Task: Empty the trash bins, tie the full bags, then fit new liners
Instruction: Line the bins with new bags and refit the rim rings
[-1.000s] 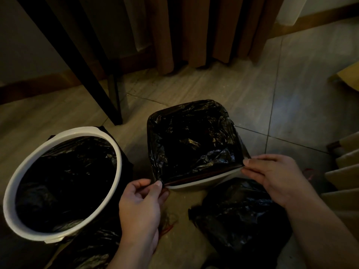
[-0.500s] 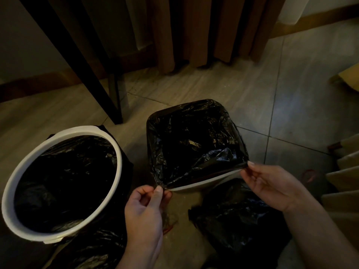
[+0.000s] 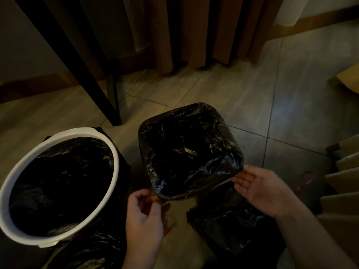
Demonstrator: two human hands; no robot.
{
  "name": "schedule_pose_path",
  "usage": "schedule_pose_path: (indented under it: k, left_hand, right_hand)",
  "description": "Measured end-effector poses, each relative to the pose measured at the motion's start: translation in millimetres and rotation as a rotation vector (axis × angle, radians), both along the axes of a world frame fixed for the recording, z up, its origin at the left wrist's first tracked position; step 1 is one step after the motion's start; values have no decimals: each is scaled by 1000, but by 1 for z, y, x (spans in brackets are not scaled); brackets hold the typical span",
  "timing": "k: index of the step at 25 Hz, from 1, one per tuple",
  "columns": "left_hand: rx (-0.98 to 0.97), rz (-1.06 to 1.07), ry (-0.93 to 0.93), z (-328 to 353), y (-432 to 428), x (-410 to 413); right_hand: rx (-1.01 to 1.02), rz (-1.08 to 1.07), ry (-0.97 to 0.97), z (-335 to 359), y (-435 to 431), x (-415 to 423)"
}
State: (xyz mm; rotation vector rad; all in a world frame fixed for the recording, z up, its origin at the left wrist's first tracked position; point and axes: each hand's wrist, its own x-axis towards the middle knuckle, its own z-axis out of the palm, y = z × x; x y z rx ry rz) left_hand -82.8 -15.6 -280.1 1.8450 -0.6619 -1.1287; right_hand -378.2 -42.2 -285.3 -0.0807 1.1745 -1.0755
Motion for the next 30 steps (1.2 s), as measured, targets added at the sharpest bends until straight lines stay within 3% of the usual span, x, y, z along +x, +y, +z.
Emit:
schedule_pose_path:
  k: [4, 7, 11, 14, 18, 21, 24, 25, 27, 29, 30]
  left_hand:
    - [-16, 53, -10, 22, -19, 4]
    - [-78, -22, -28, 40, -49, 6]
    - [-64, -276, -108, 59, -102, -2]
    - [-108, -393, -274, 64, -143, -6]
    - [-35, -490, -372, 57, -177, -4]
    - [-96, -514, -486, 45, -174, -9]
    - [-84, -465, -411, 47, -172, -10]
    - [-70, -425, -343, 49, -168, -8]
    - [-86, -357, -243, 46, -140, -3]
    - [-65, -337, -255, 40, -100, -4]
    - [-69, -330, -253, 38, -84, -6]
  right_hand:
    - [-88, -137, 393, 15, -28, -15]
    - [-217, -33, 642, 30, -72, -15]
    - [-241, 188, 700, 31, -108, 8]
    - [-257, 220, 616, 33, -124, 17]
    - [-209, 271, 655, 37, -129, 20]
    - [-183, 355, 757, 36, -120, 22]
    - [-170, 366, 793, 40, -116, 24]
    - [-194, 352, 850, 42, -114, 24]
    - [-332, 235, 1156, 43, -109, 25]
    - [-570, 79, 1472, 54, -104, 35]
    - [-681, 141, 1503, 61, -106, 44]
